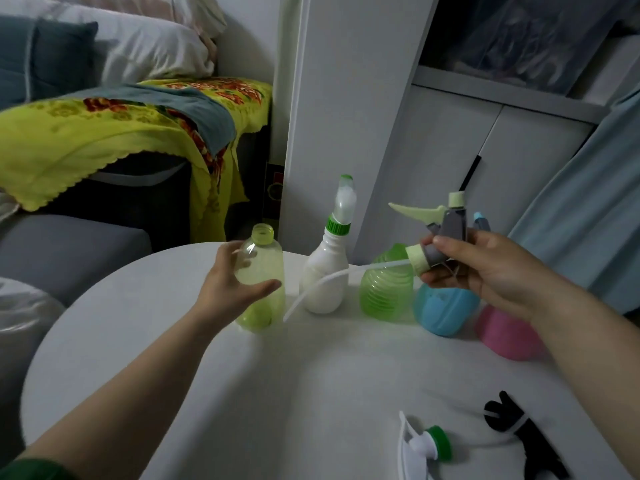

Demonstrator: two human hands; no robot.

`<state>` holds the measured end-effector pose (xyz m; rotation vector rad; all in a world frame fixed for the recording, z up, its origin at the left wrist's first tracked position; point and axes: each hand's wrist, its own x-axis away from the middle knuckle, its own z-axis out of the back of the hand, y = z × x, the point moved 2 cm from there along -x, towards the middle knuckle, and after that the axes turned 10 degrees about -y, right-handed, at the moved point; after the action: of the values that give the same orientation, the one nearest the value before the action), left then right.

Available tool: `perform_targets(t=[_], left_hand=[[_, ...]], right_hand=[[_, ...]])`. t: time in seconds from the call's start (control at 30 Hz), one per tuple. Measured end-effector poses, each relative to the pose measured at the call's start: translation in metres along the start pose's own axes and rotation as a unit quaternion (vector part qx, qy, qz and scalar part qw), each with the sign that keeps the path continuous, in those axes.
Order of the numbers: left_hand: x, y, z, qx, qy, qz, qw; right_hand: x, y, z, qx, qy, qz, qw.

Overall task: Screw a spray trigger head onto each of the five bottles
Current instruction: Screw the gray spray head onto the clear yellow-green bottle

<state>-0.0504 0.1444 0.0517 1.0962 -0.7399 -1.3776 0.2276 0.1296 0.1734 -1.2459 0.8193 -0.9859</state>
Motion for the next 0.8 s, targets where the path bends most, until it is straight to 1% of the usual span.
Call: perform_targets(t=[0.23, 0.47, 0.7, 0.8], left_hand=[[0.076, 0.011, -0.004, 0.040, -0.069, -0.004, 0.997], [0.099, 0.024, -0.022, 0.034, -0.102, -0.007, 0.994], [0.104, 0.029, -0.037, 0.051, -0.117, -0.020, 0.992], [0.104, 0.030, -0.042, 0.057, -0.128, -0.030, 0.990]], right_hand=[[0.023, -0.041, 0.006, -0.023, 0.013, 0.076, 0.997], [0.050, -0.078, 0.013, -0.001, 0.025, 0.137, 0.990], [0.057, -0.076, 0.015, 0.076, 0.006, 0.106, 0.991], [0.057, -0.073, 0.007, 0.133, -0.023, 0.085, 0.987]])
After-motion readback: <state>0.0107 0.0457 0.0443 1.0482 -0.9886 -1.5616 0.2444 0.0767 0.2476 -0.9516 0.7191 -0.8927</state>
